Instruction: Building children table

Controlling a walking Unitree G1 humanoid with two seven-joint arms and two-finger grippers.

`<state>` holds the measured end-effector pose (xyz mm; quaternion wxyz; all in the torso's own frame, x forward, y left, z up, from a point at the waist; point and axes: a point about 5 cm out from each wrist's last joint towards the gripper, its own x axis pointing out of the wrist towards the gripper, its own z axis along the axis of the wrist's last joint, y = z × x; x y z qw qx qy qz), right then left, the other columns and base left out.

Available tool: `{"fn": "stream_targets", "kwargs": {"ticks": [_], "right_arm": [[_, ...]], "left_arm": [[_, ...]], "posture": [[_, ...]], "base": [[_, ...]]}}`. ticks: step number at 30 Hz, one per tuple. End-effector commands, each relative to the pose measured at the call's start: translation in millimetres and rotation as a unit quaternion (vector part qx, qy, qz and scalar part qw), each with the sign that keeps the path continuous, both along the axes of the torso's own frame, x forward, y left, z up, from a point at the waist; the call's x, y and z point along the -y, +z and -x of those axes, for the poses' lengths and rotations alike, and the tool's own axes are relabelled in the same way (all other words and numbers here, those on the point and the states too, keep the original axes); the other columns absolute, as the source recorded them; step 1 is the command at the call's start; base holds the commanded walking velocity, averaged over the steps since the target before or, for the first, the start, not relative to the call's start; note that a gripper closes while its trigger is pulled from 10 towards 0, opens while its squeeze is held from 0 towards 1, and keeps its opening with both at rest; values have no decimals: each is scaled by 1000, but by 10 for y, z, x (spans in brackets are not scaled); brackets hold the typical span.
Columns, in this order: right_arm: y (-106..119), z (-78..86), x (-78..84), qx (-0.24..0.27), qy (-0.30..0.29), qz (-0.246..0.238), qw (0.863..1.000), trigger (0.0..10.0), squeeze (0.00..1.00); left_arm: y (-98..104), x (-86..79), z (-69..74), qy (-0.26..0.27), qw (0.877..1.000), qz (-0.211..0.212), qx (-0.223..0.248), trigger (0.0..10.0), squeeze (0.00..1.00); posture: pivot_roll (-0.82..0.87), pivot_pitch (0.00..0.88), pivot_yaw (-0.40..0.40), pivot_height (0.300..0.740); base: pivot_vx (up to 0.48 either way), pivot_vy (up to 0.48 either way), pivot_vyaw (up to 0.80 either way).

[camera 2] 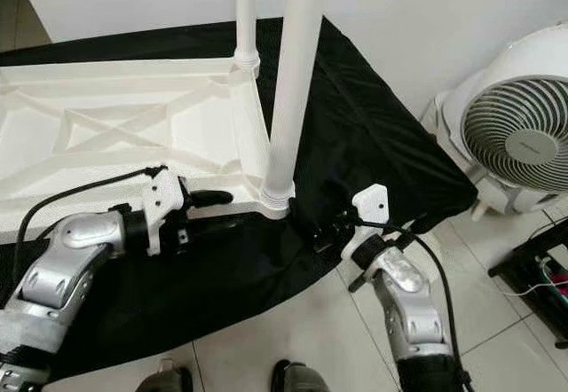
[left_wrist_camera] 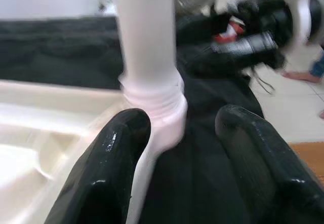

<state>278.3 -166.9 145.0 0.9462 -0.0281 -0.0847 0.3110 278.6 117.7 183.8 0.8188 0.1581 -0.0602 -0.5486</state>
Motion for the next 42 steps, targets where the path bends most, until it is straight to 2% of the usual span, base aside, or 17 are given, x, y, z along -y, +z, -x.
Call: {"fn": "stream_targets", "kwargs": {"ticks": [1, 6, 8, 10, 13, 15, 18, 23, 26, 29, 33, 35, 40, 41, 42], "right_arm": [[-25, 5, 35, -11, 7, 8, 1000, 10000, 0], [-6, 2, 4, -27, 64, 23, 997, 10000, 0], [7, -5, -2, -27, 71, 26, 997, 10000, 0], [37, -60, -6, -23, 67, 39, 997, 10000, 0], [54, -110, -24, -17, 69, 52, 996, 10000, 0], [54, -110, -24, -17, 69, 52, 996, 10000, 0], [99, -193, -67, -7, 71, 43, 997, 10000, 0], [119, -240, -111, 0, 85, 48, 995, 10000, 0], [142, -349, -204, 13, 108, 53, 993, 10000, 0], [157, -406, -243, 19, 108, 50, 993, 10000, 0], [160, -484, -288, 23, 112, 56, 992, 10000, 0], [156, -542, -308, 20, 112, 60, 992, 10000, 0], [128, -581, -314, 12, 112, 64, 992, 10000, 0], [106, -591, -312, 10, 116, 67, 991, 7412, 0], [79, -601, -306, 3, 117, 68, 991, 5529, 0]], "left_arm": [[83, -13, -52, 87, 995, 30, 26, 10000, 0], [85, -9, -86, 150, 988, 44, 12, 10000, 0], [92, 4, -85, 160, 986, 49, 16, 10000, 0], [103, 10, -105, 195, 979, 63, 23, 10000, 0], [71, 1, -129, 234, 971, 53, 25, 10000, 0], [71, 1, -129, 234, 971, 53, 25, 10000, 0], [36, -42, -124, 264, 963, 55, 19, 10000, 0], [15, -64, -122, 272, 961, 45, 13, 10000, 0], [-9, -84, -85, 257, 966, 37, 13, 10000, 0], [-8, -112, -82, 261, 965, 38, 12, 10000, 0], [38, -145, -107, 267, 962, 49, 14, 10000, 0], [50, -172, -130, 286, 956, 61, 5, 10000, 0], [24, -158, -108, 295, 953, 69, -4, 10000, 0], [5, -140, -85, 295, 953, 68, -7, 10000, 0], [-15, -97, -43, 295, 952, 76, -14, 10000, 0]], "posture": [[67, 146, -59, 740], [66, 135, -48, 740], [74, 124, -47, 740], [76, 118, -45, 740], [88, 103, -46, 740], [88, 103, -46, 740], [93, 89, -58, 740], [97, 83, -74, 740], [94, 78, -96, 740], [91, 79, -101, 740], [92, 71, -111, 740], [96, 64, -114, 740], [104, 56, -115, 740], [111, 50, -117, 740], [119, 41, -120, 740]], "base": [[0, 0, 0], [0, 0, 0], [0, 0, 0], [0, 0, 0], [0, 0, 0], [0, 0, 0], [0, 0, 0], [0, 0, 0], [0, 0, 0], [0, 0, 0], [0, 0, 0], [0, 0, 0], [0, 0, 0], [0, 0, 0], [0, 0, 0]]}}
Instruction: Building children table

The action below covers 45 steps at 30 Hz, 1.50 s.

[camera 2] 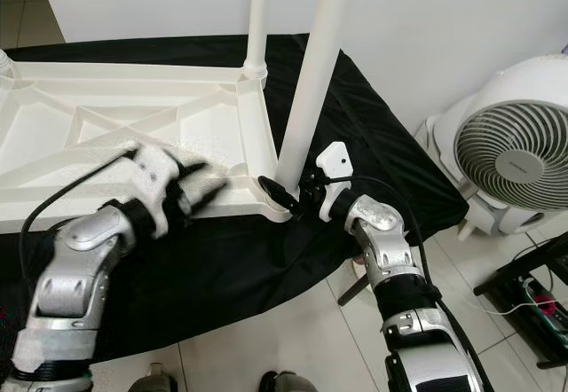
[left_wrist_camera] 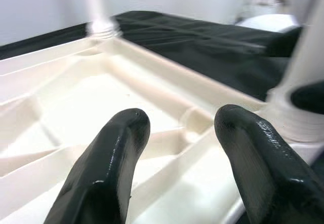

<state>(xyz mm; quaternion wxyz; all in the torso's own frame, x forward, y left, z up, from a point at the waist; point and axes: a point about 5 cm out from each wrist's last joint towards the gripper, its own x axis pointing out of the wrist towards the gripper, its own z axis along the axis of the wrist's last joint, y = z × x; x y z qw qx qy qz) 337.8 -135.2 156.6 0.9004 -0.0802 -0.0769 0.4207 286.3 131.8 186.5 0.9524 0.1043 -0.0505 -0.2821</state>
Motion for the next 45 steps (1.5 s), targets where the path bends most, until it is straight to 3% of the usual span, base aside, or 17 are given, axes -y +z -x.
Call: {"fn": "stream_targets", "kwargs": {"ticks": [1, 2, 20, 24, 28, 31, 32, 33, 35, 37, 38, 39, 40, 41, 42, 43, 45], "right_arm": [[-37, -6, 11, -6, 3, 7, 1000, 5529, 0], [-63, -15, 13, -11, 3, 9, 1000, 0, 0], [-305, 23, 44, -31, -62, 19, 997, 0, 0], [-350, 41, 24, -40, -146, -1, 988, 0, 0], [-357, 75, -9, -42, -170, -16, 984, 0, 0], [-410, 147, -37, -49, -282, -50, 957, 0, 0], [-410, 147, -37, -49, -282, -50, 957, 0, 0], [-427, 160, -28, -49, -324, -57, 943, 0, 0], [-427, 160, -28, -49, -324, -57, 943, 0, 0], [-439, 170, -19, -51, -389, -74, 917, 0, 0], [-439, 170, -19, -51, -389, -74, 917, 0, 0], [-416, 161, -37, -49, -416, -84, 904, 0, 0], [-385, 150, -71, -47, -421, -96, 901, 1137, 0], [-385, 150, -71, -47, -421, -96, 901, 1137, 0], [-329, 149, -99, -36, -417, -111, 902, 3255, 0], [-280, 152, -124, -25, -400, -117, 908, 9843, 0], [-246, 165, -128, -21, -395, -123, 910, 10000, 0]], "left_arm": [[-42, 44, 34, 4, 1000, 3, -10, 10000, 0], [-61, 95, 82, 1, 1000, 8, -14, 10000, 0], [-150, 298, 281, -48, 999, -8, -11, 10000, 0], [-202, 291, 334, -65, 998, -22, -12, 10000, 0], [-220, 280, 331, -63, 998, -25, -14, 10000, 0], [-225, 273, 300, -51, 998, -23, -17, 10000, 0], [-225, 273, 300, -51, 998, -23, -17, 10000, 0], [-226, 277, 294, -49, 998, -23, -18, 10000, 0], [-226, 277, 294, -49, 998, -23, -18, 10000, 0], [-234, 279, 289, -44, 999, -22, -19, 10000, 0], [-234, 279, 289, -44, 999, -22, -19, 10000, 0], [-233, 286, 284, -42, 999, -21, -19, 10000, 0], [-232, 296, 281, -42, 999, -16, -20, 10000, 0], [-232, 296, 281, -42, 999, -16, -20, 10000, 0], [-230, 307, 280, -42, 999, -14, -19, 10000, 0], [-230, 314, 279, -41, 999, -14, -18, 10000, 0], [-231, 320, 281, -43, 999, -12, -19, 10000, 0]], "posture": [[119, 41, -120, 740], [122, 38, -123, 740], [126, 2, -126, 740], [129, 0, -120, 740], [128, 0, -120, 740], [124, 0, -122, 740], [124, 0, -122, 740], [123, 0, -123, 740], [123, 0, -123, 740], [121, 0, -122, 740], [121, 0, -122, 740], [118, 4, -122, 740], [115, 4, -120, 740], [115, 4, -120, 740], [113, 6, -120, 740], [113, 6, -120, 740], [111, 7, -119, 740]], "base": [[0, 0, 0], [0, 0, 0], [0, 0, 0], [0, 0, 0], [0, 0, 0], [0, 0, 0], [0, 0, 0], [0, 0, 0], [0, 0, 0], [0, 0, 0], [0, 0, 0], [0, 0, 0], [0, 0, 0], [0, 0, 0], [0, 0, 0], [0, 0, 0], [0, 0, 0]]}}
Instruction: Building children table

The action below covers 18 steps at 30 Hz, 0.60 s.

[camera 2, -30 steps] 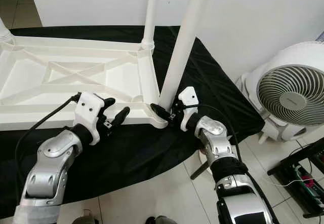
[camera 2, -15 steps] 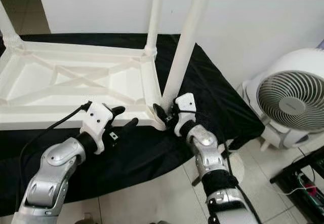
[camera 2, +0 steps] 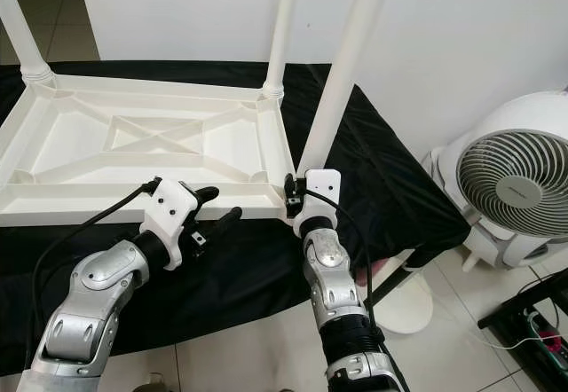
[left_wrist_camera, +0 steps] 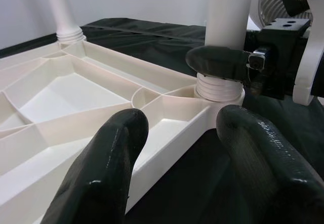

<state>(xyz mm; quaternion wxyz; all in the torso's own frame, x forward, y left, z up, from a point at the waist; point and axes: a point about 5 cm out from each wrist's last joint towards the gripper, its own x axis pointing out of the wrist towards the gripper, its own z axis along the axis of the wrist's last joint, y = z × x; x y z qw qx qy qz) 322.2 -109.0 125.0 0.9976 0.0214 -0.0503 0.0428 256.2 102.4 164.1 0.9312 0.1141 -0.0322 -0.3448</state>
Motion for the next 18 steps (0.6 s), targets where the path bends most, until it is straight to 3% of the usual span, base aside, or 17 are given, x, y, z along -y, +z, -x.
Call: {"fn": "stream_targets", "kwargs": {"ticks": [1, 4, 5, 12, 15, 16, 18], "right_arm": [[70, 9, 133, 21, -24, 3, 999, 10000, 0], [110, 13, 148, 25, -12, 5, 1000, 10000, 0], [113, 7, 147, 24, 7, -2, 1000, 10000, 1000], [159, -50, 191, 34, 129, 19, 991, 10000, 1000], [165, -67, 221, 30, 152, 27, 988, 10000, 1000], [168, -80, 254, 23, 186, 36, 982, 10000, 0], [168, -80, 254, 23, 186, 36, 982, 10000, 0]], "left_arm": [[-7, 26, -20, 20, 1000, 8, 1, 10000, 0], [1, 26, -24, 19, 1000, 5, 3, 10000, 0], [4, 15, -26, 20, 1000, 3, 4, 10000, 0], [26, -18, -38, 23, 1000, -2, 6, 10000, 0], [30, -19, -37, 23, 1000, -2, 6, 10000, 0], [35, -19, -35, 23, 1000, -1, 7, 10000, 0], [35, -19, -35, 23, 1000, -1, 7, 10000, 0]], "posture": [[111, 7, -119, 740], [112, 16, -123, 740], [112, 18, -120, 740], [114, 35, -118, 740], [114, 38, -116, 740], [117, 41, -117, 740], [117, 41, -117, 740]], "base": [[0, 0, 0], [0, 0, 0], [0, 0, 0], [0, 0, 0], [0, 0, 0], [0, 0, 0], [0, 0, 0]]}}
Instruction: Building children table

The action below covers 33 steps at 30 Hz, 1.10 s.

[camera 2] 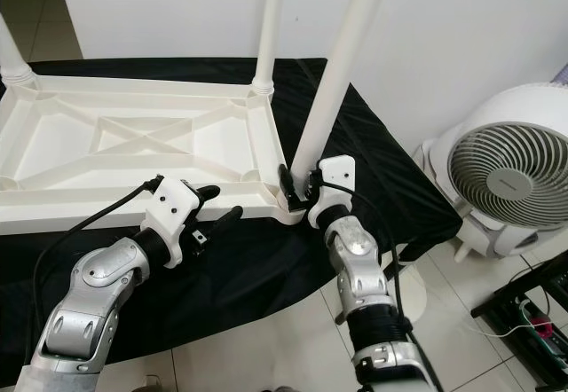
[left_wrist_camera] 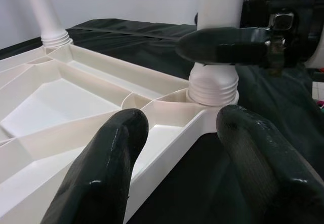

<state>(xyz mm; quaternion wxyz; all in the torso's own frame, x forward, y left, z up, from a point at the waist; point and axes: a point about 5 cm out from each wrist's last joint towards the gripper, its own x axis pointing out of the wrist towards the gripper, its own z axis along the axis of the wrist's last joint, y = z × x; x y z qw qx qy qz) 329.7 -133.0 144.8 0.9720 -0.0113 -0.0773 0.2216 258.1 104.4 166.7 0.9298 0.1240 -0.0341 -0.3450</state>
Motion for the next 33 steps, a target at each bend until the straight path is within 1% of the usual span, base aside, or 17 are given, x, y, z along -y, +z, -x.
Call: {"fn": "stream_targets", "kwargs": {"ticks": [1, 2, 3, 4, 6, 9, 11, 14, 16, 20, 28, 29, 33], "right_arm": [[-29, -5, 15, -11, 9, -1, 1000, 10000, 0], [-12, -15, 58, -5, 33, 20, 999, 10000, 0], [1, -23, 119, -4, 70, 44, 997, 10000, 0], [1, -23, 119, -4, 70, 44, 997, 10000, 0], [26, -31, 205, -4, 128, 82, 988, 10000, 0], [28, -35, 226, -10, 145, 88, 986, 10000, 0], [38, -70, 262, -11, 167, 104, 980, 10000, 0], [38, -70, 262, -11, 167, 104, 980, 10000, 0], [28, -121, 274, -21, 191, 117, 974, 10000, 0], [-13, -181, 240, -35, 204, 132, 969, 10000, 0], [-70, -230, 221, -46, 204, 136, 968, 10000, 0], [-92, -229, 210, -49, 206, 133, 968, 9137, 0], [-116, -229, 198, -51, 209, 131, 968, 9137, 0]], "left_arm": [[9, 1, -17, 24, 1000, 8, 2, 10000, 0], [14, 0, -16, 25, 1000, 9, 1, 10000, 0], [19, -1, -16, 26, 1000, 9, 2, 10000, 0], [19, -1, -16, 26, 1000, 9, 2, 10000, 0], [39, 0, -19, 26, 1000, 10, 4, 10000, 0], [47, -1, -23, 26, 1000, 11, 5, 10000, 0], [57, -3, -29, 27, 1000, 12, 6, 10000, 0], [57, -3, -29, 27, 1000, 12, 6, 10000, 0], [68, 7, -31, 26, 1000, 12, 7, 10000, 0], [80, 26, -33, 21, 1000, 13, 8, 10000, 0], [93, 34, -31, 17, 1000, 13, 8, 10000, 0], [93, 38, -29, 17, 1000, 13, 8, 10000, 0], [94, 42, -27, 17, 1000, 14, 8, 10000, 0]], "posture": [[117, 41, -117, 740], [115, 45, -118, 740], [117, 50, -119, 740], [117, 50, -119, 740], [116, 57, -119, 740], [117, 59, -117, 740], [115, 59, -110, 740], [115, 59, -110, 740], [120, 59, -105, 740], [123, 58, -102, 740], [124, 62, -101, 740], [127, 62, -103, 740], [127, 62, -103, 740]], "base": [[0, 0, 0], [0, 0, 0], [0, 0, 0], [0, 0, 0], [0, 0, 0], [0, 0, 0], [0, 0, 0], [0, 0, 0], [0, 0, 0], [0, 0, 0], [0, 0, 0], [0, 0, 0], [0, 0, 0]]}}
